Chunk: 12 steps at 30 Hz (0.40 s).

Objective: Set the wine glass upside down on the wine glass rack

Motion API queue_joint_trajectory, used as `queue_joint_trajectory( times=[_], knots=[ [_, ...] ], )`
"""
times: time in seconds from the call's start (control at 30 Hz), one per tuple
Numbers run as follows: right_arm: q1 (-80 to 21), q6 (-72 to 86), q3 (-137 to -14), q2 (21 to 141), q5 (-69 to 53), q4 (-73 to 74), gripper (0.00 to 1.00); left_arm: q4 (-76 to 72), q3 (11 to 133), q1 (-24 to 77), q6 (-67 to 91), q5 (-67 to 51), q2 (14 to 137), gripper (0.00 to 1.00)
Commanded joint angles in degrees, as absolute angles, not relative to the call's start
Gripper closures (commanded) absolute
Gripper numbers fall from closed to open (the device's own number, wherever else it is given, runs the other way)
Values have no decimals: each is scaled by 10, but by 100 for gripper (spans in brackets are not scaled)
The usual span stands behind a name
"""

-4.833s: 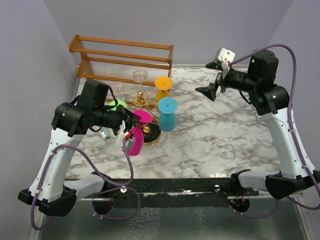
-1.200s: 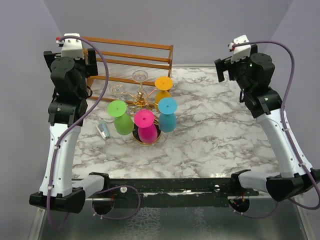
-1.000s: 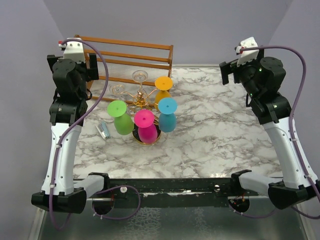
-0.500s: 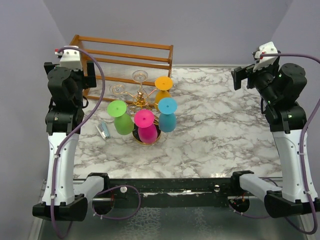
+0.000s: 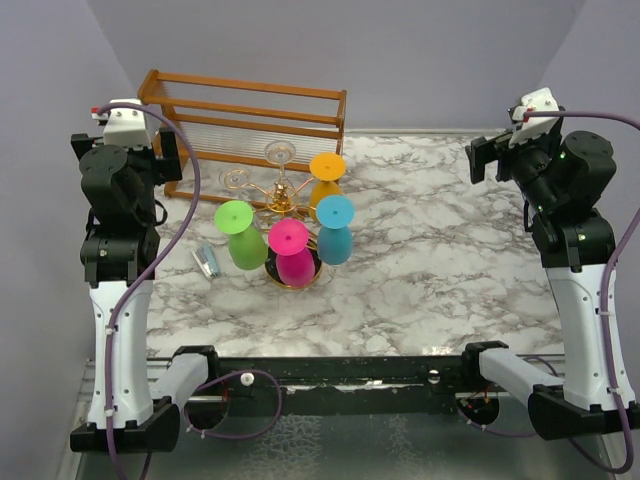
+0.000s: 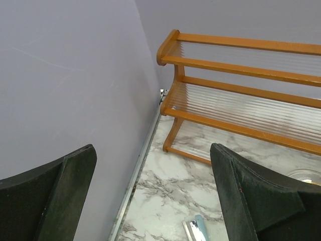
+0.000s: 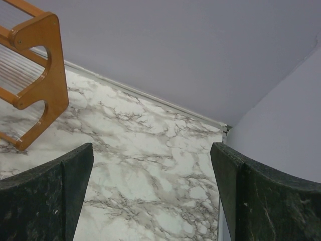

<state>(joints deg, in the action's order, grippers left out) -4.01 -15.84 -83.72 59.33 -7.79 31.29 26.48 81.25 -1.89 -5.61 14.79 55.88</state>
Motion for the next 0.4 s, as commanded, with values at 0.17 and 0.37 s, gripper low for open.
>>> queue_joint_trajectory(
  times=[0.17, 0.37],
  knots=[
    [-33, -151, -836, 582, -83, 323, 0, 284, 831, -25, -54, 144, 558, 1],
    [-33, -151, -835, 587, -91, 324, 0, 287, 829, -25, -54, 130, 562, 1]
  ],
)
